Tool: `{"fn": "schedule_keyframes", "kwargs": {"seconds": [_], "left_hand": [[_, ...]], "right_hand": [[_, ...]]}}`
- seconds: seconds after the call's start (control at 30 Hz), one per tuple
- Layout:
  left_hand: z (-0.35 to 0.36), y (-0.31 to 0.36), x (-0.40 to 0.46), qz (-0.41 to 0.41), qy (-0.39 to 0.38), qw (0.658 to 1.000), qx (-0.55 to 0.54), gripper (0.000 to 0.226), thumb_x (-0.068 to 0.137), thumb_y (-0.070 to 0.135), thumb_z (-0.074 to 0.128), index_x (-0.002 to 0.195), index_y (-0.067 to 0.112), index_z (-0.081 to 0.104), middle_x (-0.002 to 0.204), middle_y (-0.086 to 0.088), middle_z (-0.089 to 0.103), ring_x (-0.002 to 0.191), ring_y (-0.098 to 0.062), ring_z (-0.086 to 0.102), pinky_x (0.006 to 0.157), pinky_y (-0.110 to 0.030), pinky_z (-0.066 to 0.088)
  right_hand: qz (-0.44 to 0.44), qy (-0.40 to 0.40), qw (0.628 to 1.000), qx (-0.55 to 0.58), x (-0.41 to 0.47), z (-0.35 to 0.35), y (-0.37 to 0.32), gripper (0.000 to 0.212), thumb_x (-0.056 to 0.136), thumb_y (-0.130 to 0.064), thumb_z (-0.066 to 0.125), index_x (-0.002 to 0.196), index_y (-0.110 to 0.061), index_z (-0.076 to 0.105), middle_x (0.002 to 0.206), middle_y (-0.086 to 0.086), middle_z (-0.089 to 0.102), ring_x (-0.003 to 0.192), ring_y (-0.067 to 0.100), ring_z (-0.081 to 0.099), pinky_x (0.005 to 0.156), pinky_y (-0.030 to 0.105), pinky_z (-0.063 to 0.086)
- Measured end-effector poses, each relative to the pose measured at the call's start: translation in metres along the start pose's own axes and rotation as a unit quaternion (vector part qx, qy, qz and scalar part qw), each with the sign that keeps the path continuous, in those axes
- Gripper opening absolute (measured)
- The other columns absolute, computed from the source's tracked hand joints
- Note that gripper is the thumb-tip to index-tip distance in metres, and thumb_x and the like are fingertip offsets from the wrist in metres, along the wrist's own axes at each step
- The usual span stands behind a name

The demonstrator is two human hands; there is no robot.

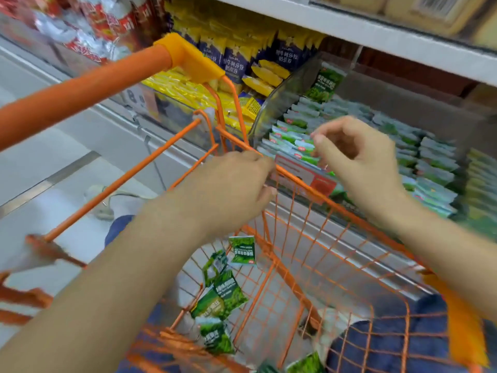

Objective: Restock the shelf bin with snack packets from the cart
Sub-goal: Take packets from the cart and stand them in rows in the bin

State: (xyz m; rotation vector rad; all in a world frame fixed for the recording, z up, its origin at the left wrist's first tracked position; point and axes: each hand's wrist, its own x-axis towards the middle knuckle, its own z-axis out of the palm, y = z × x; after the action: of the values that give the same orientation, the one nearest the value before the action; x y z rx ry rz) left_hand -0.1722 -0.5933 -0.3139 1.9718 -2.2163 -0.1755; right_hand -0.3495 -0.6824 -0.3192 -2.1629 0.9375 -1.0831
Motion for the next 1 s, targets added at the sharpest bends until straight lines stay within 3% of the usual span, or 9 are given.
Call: {"fn": "schedule_keyframes", "kwargs": {"seconds": [0.1, 0.2, 0.3, 0.37, 0.5, 0.7, 0.83, 0.9, 1.0], "left_hand": [[0.003, -0.005, -0.043, -0.02, -0.057, 0.998, 0.006, 0.04, 0.098, 0.041, 0.038, 0.135, 0.027, 0.042, 0.128, 0.001, 0.055, 0.119, -0.022, 0.051, 0.093, -0.04, 0.045], [0.019, -0.014, -0.078, -0.069, -0.16, 0.982, 0.068, 0.04, 0.101, 0.04, 0.036, 0.138, 0.026, 0.038, 0.129, -0.001, 0.055, 0.119, -0.024, 0.053, 0.091, -0.036, 0.047], [0.037, -0.014, -0.087, -0.061, -0.194, 0.968, 0.146, 0.042, 0.102, 0.037, 0.037, 0.141, 0.022, 0.035, 0.126, -0.004, 0.056, 0.116, -0.026, 0.054, 0.084, -0.031, 0.041], [0.046, -0.009, -0.087, -0.051, -0.212, 0.966, 0.136, 0.041, 0.103, 0.032, 0.037, 0.143, 0.02, 0.035, 0.125, -0.005, 0.055, 0.114, -0.025, 0.055, 0.076, -0.03, 0.038], [0.048, -0.008, -0.085, -0.075, -0.247, 0.961, 0.099, 0.041, 0.104, 0.03, 0.037, 0.142, 0.015, 0.038, 0.089, -0.003, 0.053, 0.092, -0.024, 0.053, 0.067, -0.029, 0.034], [0.045, -0.006, -0.087, -0.093, -0.247, 0.96, 0.092, 0.042, 0.104, 0.035, 0.036, 0.141, 0.016, 0.038, 0.125, -0.01, 0.056, 0.114, -0.026, 0.054, 0.072, -0.03, 0.035], [0.043, -0.007, -0.086, -0.107, -0.167, 0.967, 0.159, 0.035, 0.105, 0.033, 0.034, 0.134, 0.015, 0.042, 0.113, -0.008, 0.061, 0.103, -0.027, 0.06, 0.065, -0.032, 0.039], [0.041, -0.006, -0.086, -0.123, -0.1, 0.985, 0.063, 0.042, 0.102, 0.046, 0.028, 0.129, 0.018, 0.045, 0.103, -0.009, 0.064, 0.099, -0.028, 0.061, 0.065, -0.032, 0.039], [0.032, 0.001, -0.086, -0.101, -0.083, 0.974, -0.187, 0.058, 0.089, 0.066, 0.025, 0.119, 0.026, 0.055, 0.094, -0.001, 0.068, 0.092, -0.02, 0.061, 0.077, -0.036, 0.047]], "right_hand": [[-0.049, -0.226, 0.964, -0.131, -0.041, 0.01, -0.02, 0.008, 0.091, -0.034, 0.056, 0.094, -0.03, 0.062, 0.074, -0.008, 0.065, 0.067, 0.007, 0.058, 0.063, 0.027, 0.045], [-0.074, -0.483, 0.817, -0.307, -0.064, 0.044, -0.018, 0.032, 0.094, -0.045, 0.05, 0.12, -0.028, 0.056, 0.105, -0.004, 0.067, 0.097, 0.017, 0.061, 0.077, 0.028, 0.045], [-0.093, -0.587, 0.716, -0.366, -0.092, 0.087, -0.008, 0.038, 0.093, -0.036, 0.052, 0.125, -0.017, 0.052, 0.111, 0.008, 0.063, 0.103, 0.029, 0.059, 0.077, 0.036, 0.05], [-0.105, -0.619, 0.7, -0.34, -0.115, 0.111, -0.004, 0.038, 0.095, -0.036, 0.051, 0.124, -0.012, 0.052, 0.106, 0.011, 0.061, 0.097, 0.032, 0.058, 0.07, 0.036, 0.048], [-0.052, -0.63, 0.709, -0.311, -0.149, 0.143, -0.001, 0.043, 0.098, -0.044, 0.044, 0.111, -0.003, 0.053, 0.093, 0.016, 0.057, 0.08, 0.031, 0.051, 0.06, 0.033, 0.035], [0.012, -0.596, 0.769, -0.232, -0.139, 0.141, 0.003, 0.03, 0.096, -0.026, 0.052, 0.077, -0.004, 0.055, 0.064, 0.008, 0.044, 0.066, 0.026, 0.045, 0.049, 0.029, 0.028], [0.071, -0.506, 0.849, -0.131, -0.097, 0.085, -0.009, 0.024, 0.091, -0.029, 0.063, 0.082, -0.008, 0.07, 0.064, 0.001, 0.06, 0.057, 0.015, 0.053, 0.054, 0.029, 0.037], [0.136, -0.419, 0.897, -0.027, -0.083, 0.053, -0.012, 0.017, 0.089, -0.022, 0.067, 0.079, -0.009, 0.072, 0.064, -0.001, 0.068, 0.061, 0.012, 0.064, 0.06, 0.027, 0.048], [0.225, -0.3, 0.915, 0.15, -0.076, 0.022, -0.016, 0.017, 0.086, -0.007, 0.065, 0.079, 0.009, 0.068, 0.066, 0.01, 0.071, 0.062, 0.009, 0.068, 0.06, 0.019, 0.055]]}}
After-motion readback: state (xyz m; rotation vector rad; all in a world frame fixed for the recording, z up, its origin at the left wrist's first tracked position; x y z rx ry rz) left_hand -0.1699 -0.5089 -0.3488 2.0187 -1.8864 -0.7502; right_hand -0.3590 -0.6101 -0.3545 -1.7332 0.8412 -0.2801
